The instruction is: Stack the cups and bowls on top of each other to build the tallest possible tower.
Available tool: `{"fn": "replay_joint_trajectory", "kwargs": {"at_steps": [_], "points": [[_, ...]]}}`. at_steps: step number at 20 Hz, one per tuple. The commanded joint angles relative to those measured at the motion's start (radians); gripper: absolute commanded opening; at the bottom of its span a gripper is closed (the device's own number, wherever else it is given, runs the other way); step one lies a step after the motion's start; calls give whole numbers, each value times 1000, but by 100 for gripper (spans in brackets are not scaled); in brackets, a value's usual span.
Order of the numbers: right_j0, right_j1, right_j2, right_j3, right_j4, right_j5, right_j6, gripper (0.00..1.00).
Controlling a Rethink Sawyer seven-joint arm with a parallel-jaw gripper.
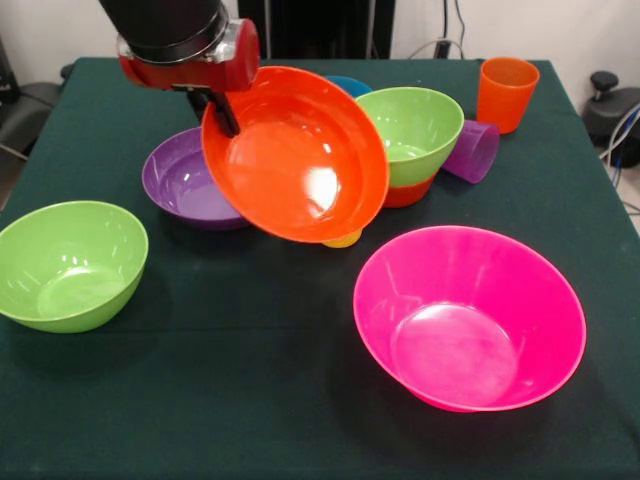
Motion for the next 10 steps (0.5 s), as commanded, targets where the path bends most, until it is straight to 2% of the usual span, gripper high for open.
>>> {"fn": "replay_joint_trajectory", "kwargs": {"at_steps": [1,4,10], "points": [[-4,-39,177,177,30,18,-64,0],[-6,-24,197,177,35,3,-52,0],[-14,-39,214,197,34,3,-27,0]]}}
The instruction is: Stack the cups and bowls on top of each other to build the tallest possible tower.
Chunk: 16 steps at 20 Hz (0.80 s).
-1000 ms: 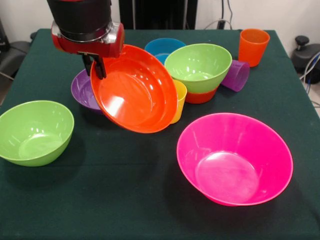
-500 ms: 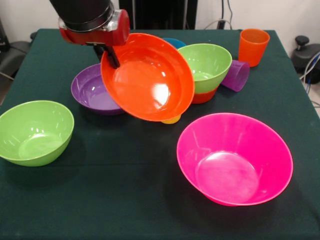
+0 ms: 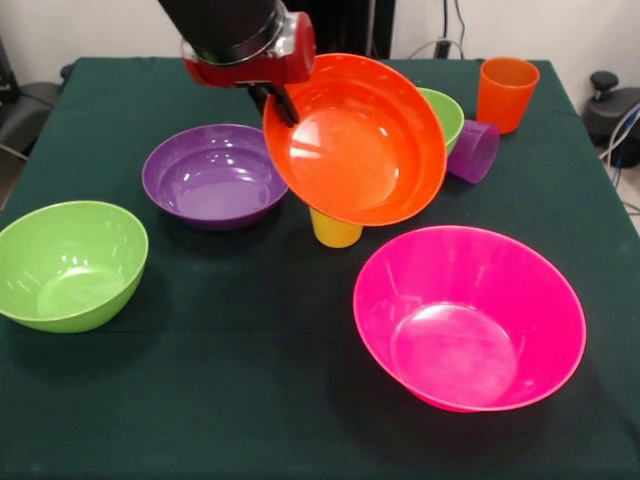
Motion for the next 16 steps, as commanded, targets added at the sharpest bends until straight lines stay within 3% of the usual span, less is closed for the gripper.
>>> {"fn": "replay_joint_trajectory", "kwargs": {"at_steps": [1,9,16], "points": [[-14,-13,147,106,19,-1,-27,0],[-45,-45,171,153,16,11,-26,0],[-70,-108,189,262,17,-6,-22,0]]}}
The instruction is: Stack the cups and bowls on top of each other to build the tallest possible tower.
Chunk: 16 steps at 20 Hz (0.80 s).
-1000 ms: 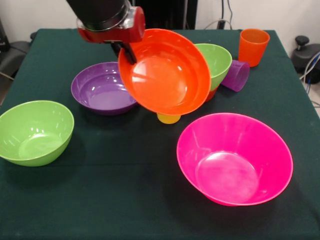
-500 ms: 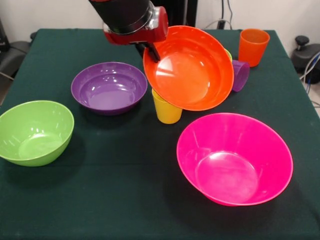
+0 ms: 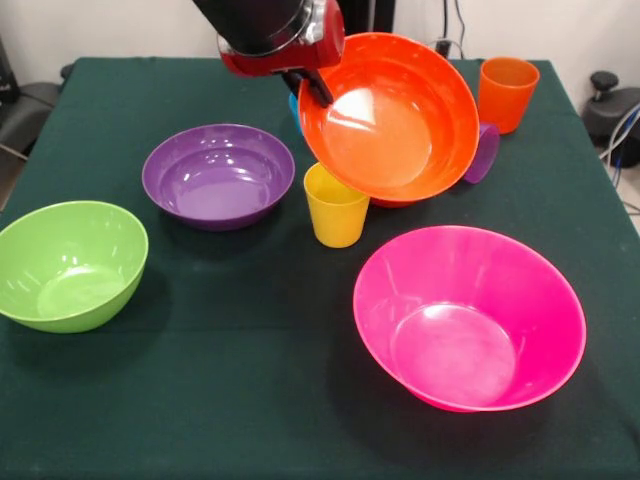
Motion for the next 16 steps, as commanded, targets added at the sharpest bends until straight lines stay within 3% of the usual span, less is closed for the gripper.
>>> {"fn": "replay_joint_trajectory", "kwargs": {"at_steps": [1,11,16], "points": [[-23,-66,108,142,15,-3,-19,0],[-28,-86,123,171,5,36,-13,0],[-24,-69,129,135,-7,84,-9,0]]}}
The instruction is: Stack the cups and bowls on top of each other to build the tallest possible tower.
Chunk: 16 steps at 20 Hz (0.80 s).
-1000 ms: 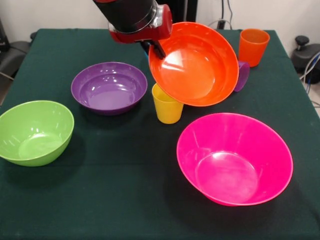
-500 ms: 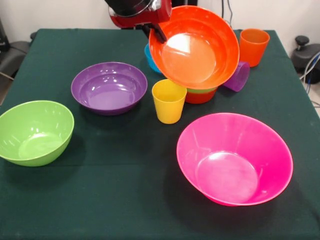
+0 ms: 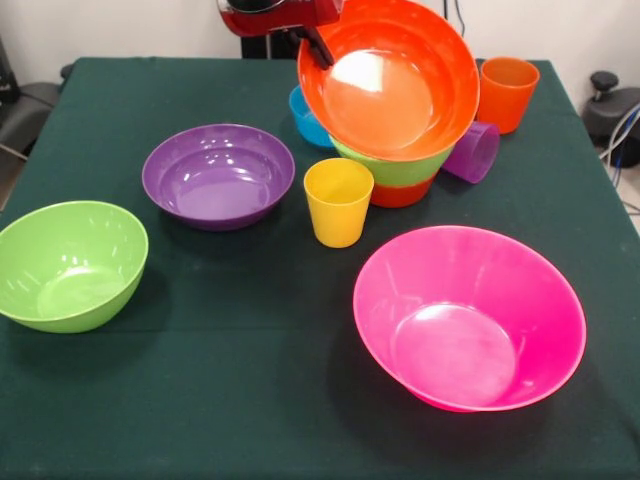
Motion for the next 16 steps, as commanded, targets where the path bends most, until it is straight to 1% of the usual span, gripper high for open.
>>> {"fn": "replay_joint_trajectory", "kwargs": {"at_steps": [1,5,12,16], "points": [[0,10,120,28,-11,91,-9,0],[0,28,129,5,-20,118,-14,0],[-13,44,141,16,-35,112,-36,0],[-17,43,133,12,-64,119,-45,0]]}}
